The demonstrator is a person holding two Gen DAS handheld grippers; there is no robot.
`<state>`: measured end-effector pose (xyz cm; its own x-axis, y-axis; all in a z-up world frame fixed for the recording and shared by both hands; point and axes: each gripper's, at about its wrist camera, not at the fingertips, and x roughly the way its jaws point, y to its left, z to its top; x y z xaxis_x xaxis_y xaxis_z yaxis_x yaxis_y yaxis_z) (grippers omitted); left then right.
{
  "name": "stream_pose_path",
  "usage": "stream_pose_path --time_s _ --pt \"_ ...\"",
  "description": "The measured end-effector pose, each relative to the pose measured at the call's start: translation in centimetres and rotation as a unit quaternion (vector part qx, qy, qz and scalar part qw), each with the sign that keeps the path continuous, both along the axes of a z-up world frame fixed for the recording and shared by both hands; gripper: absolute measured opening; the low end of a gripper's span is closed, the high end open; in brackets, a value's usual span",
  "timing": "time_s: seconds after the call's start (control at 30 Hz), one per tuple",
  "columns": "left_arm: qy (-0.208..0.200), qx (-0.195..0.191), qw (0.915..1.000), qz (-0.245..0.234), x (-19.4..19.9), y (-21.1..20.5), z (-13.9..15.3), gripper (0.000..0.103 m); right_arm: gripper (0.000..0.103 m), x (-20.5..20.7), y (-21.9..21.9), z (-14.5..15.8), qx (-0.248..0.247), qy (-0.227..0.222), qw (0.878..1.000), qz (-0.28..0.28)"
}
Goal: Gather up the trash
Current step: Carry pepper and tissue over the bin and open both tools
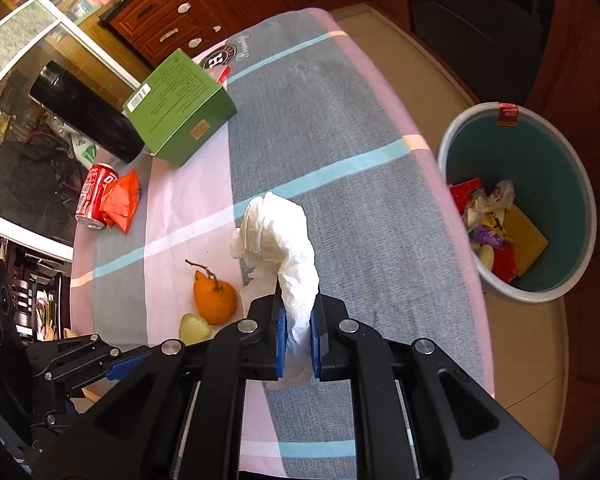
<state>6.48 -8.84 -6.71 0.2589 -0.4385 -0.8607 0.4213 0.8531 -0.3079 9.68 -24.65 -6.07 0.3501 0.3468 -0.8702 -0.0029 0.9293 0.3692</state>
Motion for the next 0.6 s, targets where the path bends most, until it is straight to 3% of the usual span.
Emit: stream_pose_path --time_s 0.23,0.6 --pt "-0.029 0.017 0.999 -0.03 1.9 -5.3 2.1 0.022 0.009 -0.1 -6.8 0.7 0.018 -0.017 0.998 -0.062" --pt "-0.043 0.031 0.9948 -0.087 6.0 -15.7 2.4 0.022 0.009 -0.4 -17.4 -0.2 0.01 -0.016 0.988 -0.152"
